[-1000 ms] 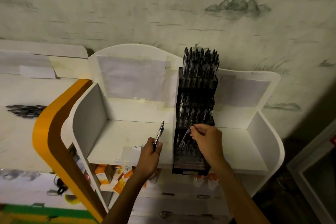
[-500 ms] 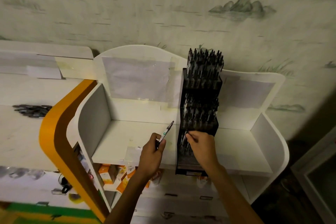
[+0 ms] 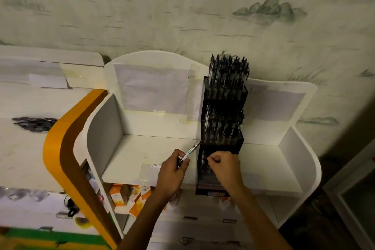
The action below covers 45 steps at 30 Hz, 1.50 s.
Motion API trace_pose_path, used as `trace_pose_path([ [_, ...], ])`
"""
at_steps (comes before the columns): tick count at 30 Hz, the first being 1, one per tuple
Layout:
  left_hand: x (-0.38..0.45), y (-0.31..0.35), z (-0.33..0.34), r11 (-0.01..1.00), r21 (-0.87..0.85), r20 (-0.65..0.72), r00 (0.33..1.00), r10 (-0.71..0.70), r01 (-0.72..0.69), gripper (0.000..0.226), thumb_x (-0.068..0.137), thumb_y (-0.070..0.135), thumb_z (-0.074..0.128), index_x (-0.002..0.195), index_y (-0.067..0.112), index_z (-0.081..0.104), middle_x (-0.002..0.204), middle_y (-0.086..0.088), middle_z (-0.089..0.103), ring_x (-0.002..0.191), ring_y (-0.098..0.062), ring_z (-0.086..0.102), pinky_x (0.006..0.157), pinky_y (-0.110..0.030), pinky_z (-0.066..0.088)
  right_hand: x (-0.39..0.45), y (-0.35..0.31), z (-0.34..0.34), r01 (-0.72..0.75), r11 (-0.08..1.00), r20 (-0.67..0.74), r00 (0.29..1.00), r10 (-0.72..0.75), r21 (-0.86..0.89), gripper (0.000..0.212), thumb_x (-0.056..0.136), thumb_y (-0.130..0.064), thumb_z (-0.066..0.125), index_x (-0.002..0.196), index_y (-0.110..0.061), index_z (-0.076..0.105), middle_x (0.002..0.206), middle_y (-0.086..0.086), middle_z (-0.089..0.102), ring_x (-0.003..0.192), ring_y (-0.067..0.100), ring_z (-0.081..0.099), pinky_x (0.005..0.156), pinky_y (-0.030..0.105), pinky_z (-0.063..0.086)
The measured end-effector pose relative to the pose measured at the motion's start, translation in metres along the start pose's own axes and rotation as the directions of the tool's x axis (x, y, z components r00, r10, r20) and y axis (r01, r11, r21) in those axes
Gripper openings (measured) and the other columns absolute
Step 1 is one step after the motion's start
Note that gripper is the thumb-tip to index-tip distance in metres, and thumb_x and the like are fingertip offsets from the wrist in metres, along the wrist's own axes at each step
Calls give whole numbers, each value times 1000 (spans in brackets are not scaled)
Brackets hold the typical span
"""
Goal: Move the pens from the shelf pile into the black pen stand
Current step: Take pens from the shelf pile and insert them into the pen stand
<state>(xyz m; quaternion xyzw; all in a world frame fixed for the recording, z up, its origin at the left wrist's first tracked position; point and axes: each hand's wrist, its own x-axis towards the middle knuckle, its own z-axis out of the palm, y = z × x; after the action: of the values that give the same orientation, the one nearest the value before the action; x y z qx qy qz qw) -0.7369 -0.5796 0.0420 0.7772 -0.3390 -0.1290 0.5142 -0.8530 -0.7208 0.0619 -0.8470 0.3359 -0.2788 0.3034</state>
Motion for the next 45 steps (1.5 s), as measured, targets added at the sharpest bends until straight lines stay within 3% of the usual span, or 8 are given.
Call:
trace_pose_path([
  [2, 2, 2, 1, 999, 32, -2, 1000, 23, -23, 9, 99, 30, 55, 91, 31, 53, 69, 4, 56, 61, -11, 48, 57, -28, 40, 1, -7, -7, -44, 988, 32, 999, 39, 150, 7, 86, -15, 72, 87, -18, 77, 80, -8, 74, 72, 2, 68, 71, 13, 52],
  [6, 3, 10, 3, 992, 111, 3, 998, 61, -61, 8, 97, 28, 58, 91, 32, 56, 73, 8, 59, 66, -11, 54, 58, -26, 43, 3, -23, -17, -196, 867, 178, 976, 126, 459, 7, 88, -23, 71, 91, -18, 77, 79, -2, 75, 76, 13, 73, 76, 29, 60],
  [13, 2, 16, 6, 957, 257, 66, 990, 125, -137, 10, 94, 30, 62, 98, 36, 55, 84, 14, 59, 76, -7, 57, 69, -34, 55, -1, -23, -23, -310, 695, 207, 951, 230, 649, 16, 90, -19, 69, 98, -6, 73, 85, 8, 76, 81, 22, 74, 80, 37, 60],
  [17, 6, 21, -4, 940, 310, 128, 986, 108, -143, 9, 89, 37, 65, 95, 36, 59, 93, 15, 59, 79, -4, 57, 71, -29, 53, 3, -21, -30, -284, 684, 134, 955, 265, 672, 14, 90, -16, 68, 98, -5, 71, 85, 8, 76, 80, 22, 74, 76, 33, 60],
  [24, 17, 18, -19, 842, 490, 143, 974, 178, -226, 31, 89, 43, 58, 118, 34, 62, 115, 11, 62, 100, -11, 58, 83, -30, 52, 8, -13, -40, -46, 912, -113, 989, 100, 408, 2, 91, -17, 68, 89, -19, 69, 80, -4, 73, 73, 6, 71, 72, 21, 58],
  [28, 18, 21, -22, 805, 543, 131, 971, 201, -240, 35, 89, 44, 56, 121, 32, 62, 123, 7, 62, 110, -16, 58, 94, -36, 48, 8, -8, -39, 65, 977, -189, 982, -25, 206, 3, 89, -19, 69, 92, -18, 70, 78, -11, 69, 73, 2, 66, 69, 9, 51],
  [40, 17, 24, -19, 795, 560, 153, 972, 178, -234, 38, 89, 48, 54, 124, 34, 60, 128, 9, 61, 114, -14, 56, 99, -36, 47, 14, -2, -26, 158, 987, -93, 983, -157, 8, 10, 90, -19, 69, 82, -15, 70, 71, -3, 68, 67, 8, 63, 66, 20, 51],
  [45, 17, 25, -18, 797, 561, 156, 974, 164, -224, 37, 90, 47, 54, 124, 33, 60, 128, 8, 60, 115, -15, 55, 98, -35, 47, 16, 3, -21, 161, 987, -36, 986, -162, -24, 23, 91, -21, 68, 69, -23, 60, 62, -9, 58, 59, 3, 56, 58, 11, 37],
])
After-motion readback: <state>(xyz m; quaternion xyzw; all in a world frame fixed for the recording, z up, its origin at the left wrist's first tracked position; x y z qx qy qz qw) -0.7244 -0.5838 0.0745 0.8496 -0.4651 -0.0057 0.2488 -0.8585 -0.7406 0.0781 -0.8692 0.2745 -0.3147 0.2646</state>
